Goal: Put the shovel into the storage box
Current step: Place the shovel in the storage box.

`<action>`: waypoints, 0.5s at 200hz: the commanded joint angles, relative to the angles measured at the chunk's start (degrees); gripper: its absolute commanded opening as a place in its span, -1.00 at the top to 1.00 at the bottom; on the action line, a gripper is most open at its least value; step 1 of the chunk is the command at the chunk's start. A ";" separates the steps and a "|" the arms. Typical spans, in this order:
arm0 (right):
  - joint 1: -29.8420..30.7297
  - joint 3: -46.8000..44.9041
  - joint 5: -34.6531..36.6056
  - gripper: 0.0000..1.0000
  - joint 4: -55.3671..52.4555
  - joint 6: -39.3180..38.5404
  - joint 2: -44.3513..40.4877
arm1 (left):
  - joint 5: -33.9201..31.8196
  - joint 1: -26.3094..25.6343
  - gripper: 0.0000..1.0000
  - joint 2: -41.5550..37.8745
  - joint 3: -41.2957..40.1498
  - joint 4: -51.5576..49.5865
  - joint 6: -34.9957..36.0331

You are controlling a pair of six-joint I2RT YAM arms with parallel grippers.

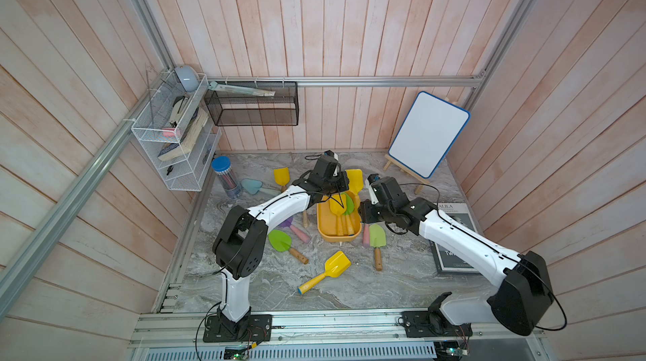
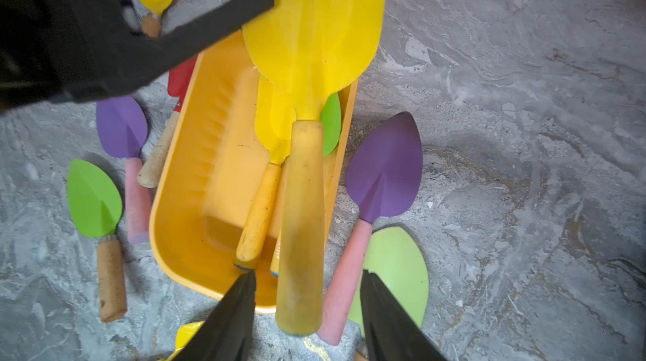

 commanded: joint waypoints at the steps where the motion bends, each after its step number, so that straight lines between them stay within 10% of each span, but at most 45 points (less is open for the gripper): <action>1: 0.28 0.73 1.34 -0.12 -1.71 0.32 -3.57 | -1.08 1.05 1.00 -3.87 -1.17 -1.55 2.43; 100: -1.24 -2.01 1.20 -0.12 -2.31 0.42 -9.00 | 0.76 3.37 1.00 -6.65 -8.25 -4.83 8.00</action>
